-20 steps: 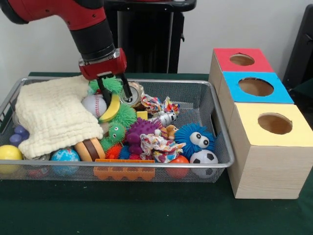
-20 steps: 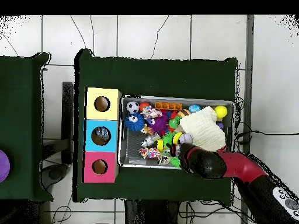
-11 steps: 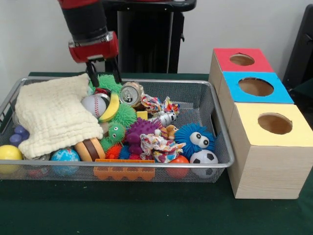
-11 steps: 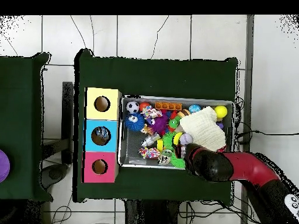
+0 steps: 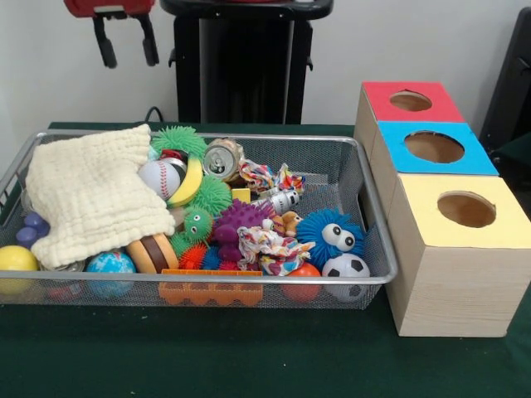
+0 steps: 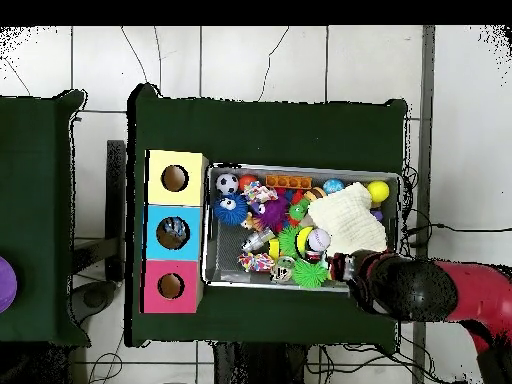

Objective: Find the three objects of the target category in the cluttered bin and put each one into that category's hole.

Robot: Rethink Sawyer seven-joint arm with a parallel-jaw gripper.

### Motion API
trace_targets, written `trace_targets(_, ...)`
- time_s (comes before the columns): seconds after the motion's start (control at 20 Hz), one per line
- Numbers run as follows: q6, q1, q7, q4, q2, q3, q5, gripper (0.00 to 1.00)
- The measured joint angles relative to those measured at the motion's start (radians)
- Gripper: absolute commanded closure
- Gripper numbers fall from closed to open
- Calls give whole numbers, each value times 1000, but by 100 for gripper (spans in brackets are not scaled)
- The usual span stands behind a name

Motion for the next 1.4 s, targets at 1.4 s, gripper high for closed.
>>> trace_targets(1.4,-4,-31,-47,-140,175,10,-391,0)
